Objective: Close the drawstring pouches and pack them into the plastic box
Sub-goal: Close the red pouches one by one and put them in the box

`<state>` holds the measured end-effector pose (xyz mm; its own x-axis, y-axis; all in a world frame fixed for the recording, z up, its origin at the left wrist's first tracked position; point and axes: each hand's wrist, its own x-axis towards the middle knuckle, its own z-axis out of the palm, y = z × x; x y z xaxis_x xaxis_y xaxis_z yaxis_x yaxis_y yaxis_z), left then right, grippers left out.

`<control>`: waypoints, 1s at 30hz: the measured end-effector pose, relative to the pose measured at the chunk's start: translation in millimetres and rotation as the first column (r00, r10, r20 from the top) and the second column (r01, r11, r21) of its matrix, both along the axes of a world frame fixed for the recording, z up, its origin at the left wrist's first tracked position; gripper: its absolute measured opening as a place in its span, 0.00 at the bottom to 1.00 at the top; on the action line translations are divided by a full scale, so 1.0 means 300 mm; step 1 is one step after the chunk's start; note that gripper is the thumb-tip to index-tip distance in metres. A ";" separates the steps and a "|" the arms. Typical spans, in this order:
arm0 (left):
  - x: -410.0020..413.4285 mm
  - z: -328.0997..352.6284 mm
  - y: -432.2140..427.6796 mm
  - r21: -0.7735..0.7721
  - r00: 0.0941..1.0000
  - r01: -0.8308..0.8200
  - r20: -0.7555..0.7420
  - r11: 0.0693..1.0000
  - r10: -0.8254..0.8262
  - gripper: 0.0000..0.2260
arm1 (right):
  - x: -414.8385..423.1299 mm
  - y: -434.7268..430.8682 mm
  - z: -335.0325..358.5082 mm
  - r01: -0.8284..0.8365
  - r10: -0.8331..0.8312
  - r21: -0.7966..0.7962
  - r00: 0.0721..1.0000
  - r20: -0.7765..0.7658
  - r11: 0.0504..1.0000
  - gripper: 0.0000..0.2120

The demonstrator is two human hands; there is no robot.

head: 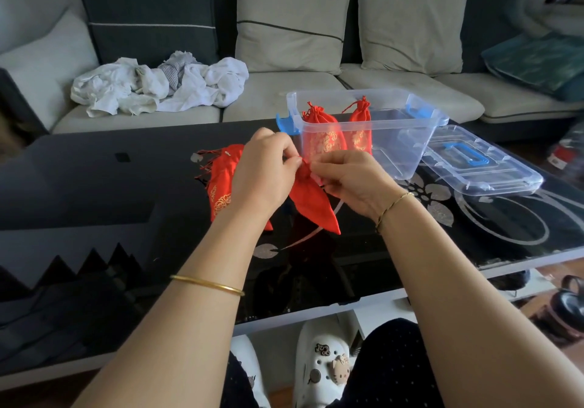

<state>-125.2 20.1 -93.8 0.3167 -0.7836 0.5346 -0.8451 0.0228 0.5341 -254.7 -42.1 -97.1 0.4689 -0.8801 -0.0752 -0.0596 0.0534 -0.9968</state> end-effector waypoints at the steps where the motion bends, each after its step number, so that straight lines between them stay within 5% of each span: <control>1: 0.006 0.000 0.001 0.007 1.000 -0.017 0.006 1.000 0.017 0.05 | -0.007 -0.010 -0.004 0.048 -0.053 -0.080 0.997 -0.060 0.996 0.05; 7: -0.016 0.004 -0.001 0.079 0.999 -0.014 -0.045 0.997 0.017 0.06 | -0.007 -0.018 -0.027 0.204 -0.244 -0.254 0.960 -0.137 0.945 0.06; 11: -0.016 0.034 -0.003 0.140 0.991 0.016 -0.136 0.990 0.004 0.06 | -0.043 0.024 -0.002 0.027 -0.115 -0.363 0.968 -0.225 0.931 0.14; 14: -0.031 0.054 -0.007 0.146 0.970 0.090 -0.235 0.985 -0.054 0.09 | -0.080 0.030 0.008 -0.038 -0.215 -0.563 0.901 -0.377 0.826 0.21; 17: -0.057 0.083 -0.027 0.124 0.930 0.155 -0.353 0.980 -0.103 0.09 | -0.099 0.022 0.033 0.007 -0.362 -0.710 0.864 -0.350 0.704 0.14; 21: -0.089 0.157 -0.115 0.072 0.883 0.226 -0.436 0.972 -0.173 0.08 | -0.132 -0.046 0.123 0.006 -0.358 -0.664 0.845 -0.397 0.748 0.10; 25: -0.112 0.231 -0.250 0.120 0.806 0.311 -0.559 0.943 -0.194 0.12 | -0.146 -0.189 0.222 0.161 -0.330 -0.562 0.920 -0.212 0.811 0.04; 27: -0.119 0.253 -0.317 0.150 0.836 0.315 -0.512 0.937 -0.199 0.09 | -0.139 -0.271 0.265 0.174 -0.326 -0.556 0.926 -0.188 0.813 0.03; 30: -0.115 0.275 -0.407 0.089 0.893 0.197 -0.428 0.976 -0.141 0.07 | -0.138 -0.377 0.320 0.039 -0.343 -0.649 0.872 -0.348 0.760 0.06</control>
<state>-159.8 -102.0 -11.3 0.3452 -0.8972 0.2755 -0.5335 0.0539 0.8441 -296.1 -155.1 -1.2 0.3376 -0.8709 0.3571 -0.5358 -0.4897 -0.6878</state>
